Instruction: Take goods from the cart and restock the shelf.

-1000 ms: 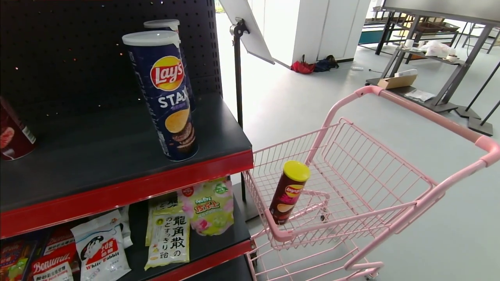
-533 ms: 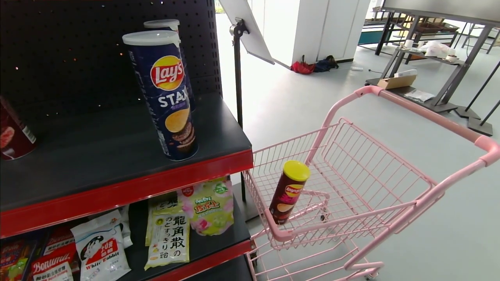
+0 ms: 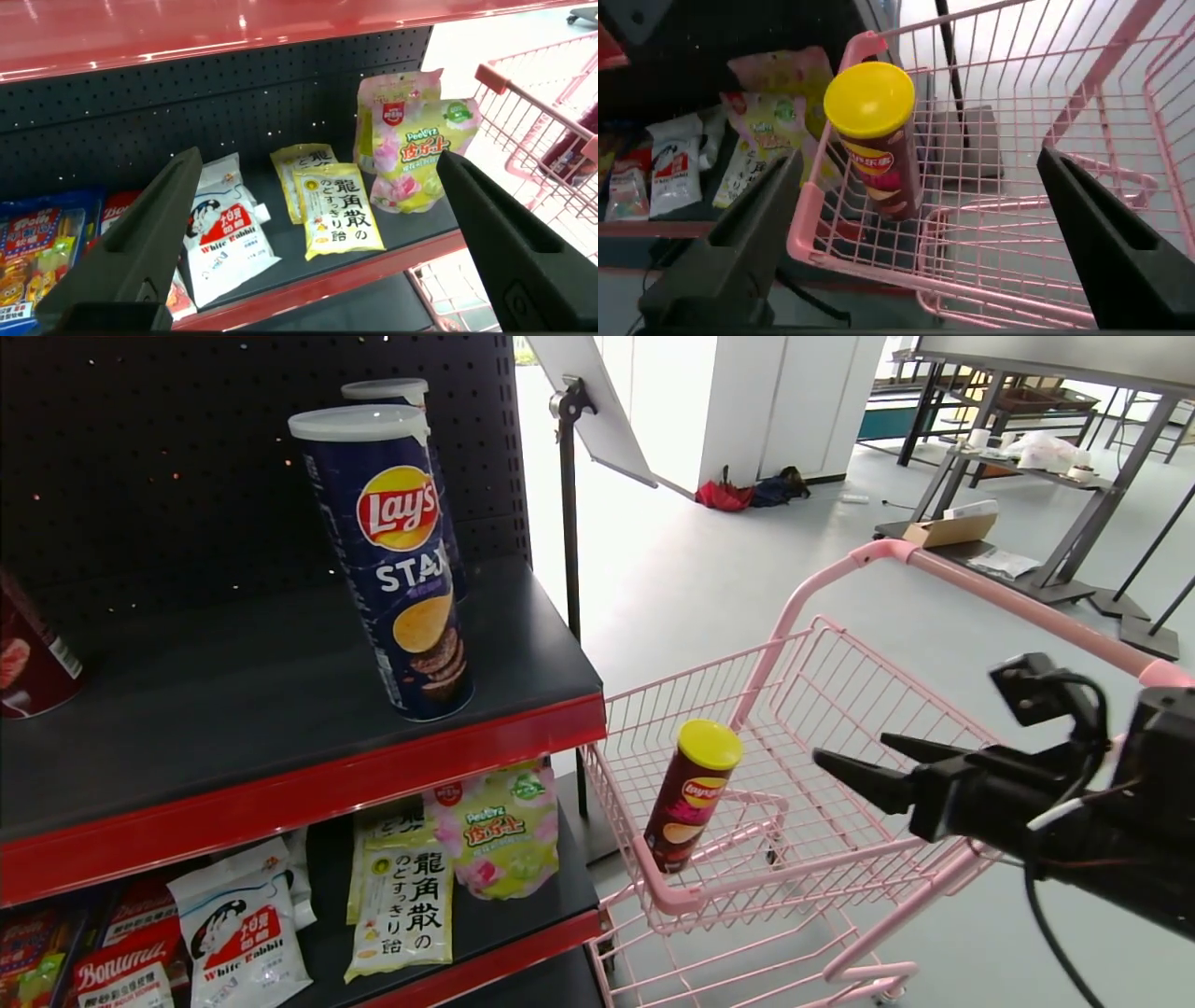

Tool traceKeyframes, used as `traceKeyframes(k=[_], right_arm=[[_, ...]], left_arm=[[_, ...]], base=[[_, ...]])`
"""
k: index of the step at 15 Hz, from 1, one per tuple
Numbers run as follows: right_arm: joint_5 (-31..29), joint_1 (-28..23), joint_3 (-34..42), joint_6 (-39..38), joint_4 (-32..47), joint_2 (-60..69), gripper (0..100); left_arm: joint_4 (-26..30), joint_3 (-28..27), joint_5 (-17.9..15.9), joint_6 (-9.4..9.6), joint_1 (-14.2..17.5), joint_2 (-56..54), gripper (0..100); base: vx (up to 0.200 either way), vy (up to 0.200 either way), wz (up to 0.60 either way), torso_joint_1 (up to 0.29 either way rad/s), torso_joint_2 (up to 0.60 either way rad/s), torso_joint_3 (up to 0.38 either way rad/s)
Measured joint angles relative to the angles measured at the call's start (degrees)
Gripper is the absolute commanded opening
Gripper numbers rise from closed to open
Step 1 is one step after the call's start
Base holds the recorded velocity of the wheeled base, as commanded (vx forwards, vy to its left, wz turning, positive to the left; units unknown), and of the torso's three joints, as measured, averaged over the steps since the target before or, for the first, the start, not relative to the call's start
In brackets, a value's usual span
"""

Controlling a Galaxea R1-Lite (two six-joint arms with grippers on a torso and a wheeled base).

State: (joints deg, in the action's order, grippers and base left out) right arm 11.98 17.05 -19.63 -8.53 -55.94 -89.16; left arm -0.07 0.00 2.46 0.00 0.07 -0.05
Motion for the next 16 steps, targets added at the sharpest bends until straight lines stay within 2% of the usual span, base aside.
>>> traceKeyframes(k=[2,6,9,16], right_arm=[[0.50,3.47,0.72,0.88,-5.52,-8.77,100],[-0.82,7.45,-1.29,1.28,-8.53,-18.29,100],[-1.89,8.16,-4.82,1.18,-11.74,-24.21,100],[-2.17,8.74,-12.97,0.88,-12.00,-32.17,100]], left_arm=[[-0.02,0.00,-0.01,0.00,0.00,0.00,100],[0.00,0.00,0.00,0.00,0.00,-0.02,100],[0.00,0.00,-0.01,0.00,-0.05,0.00,100],[0.00,0.00,-0.01,0.00,0.00,-0.02,100]], base=[[0.000,0.000,0.00,0.000,0.00,0.000],[0.000,0.000,0.00,0.000,0.00,0.000],[0.000,0.000,0.00,0.000,0.00,0.000],[0.000,0.000,0.00,0.000,0.00,0.000]])
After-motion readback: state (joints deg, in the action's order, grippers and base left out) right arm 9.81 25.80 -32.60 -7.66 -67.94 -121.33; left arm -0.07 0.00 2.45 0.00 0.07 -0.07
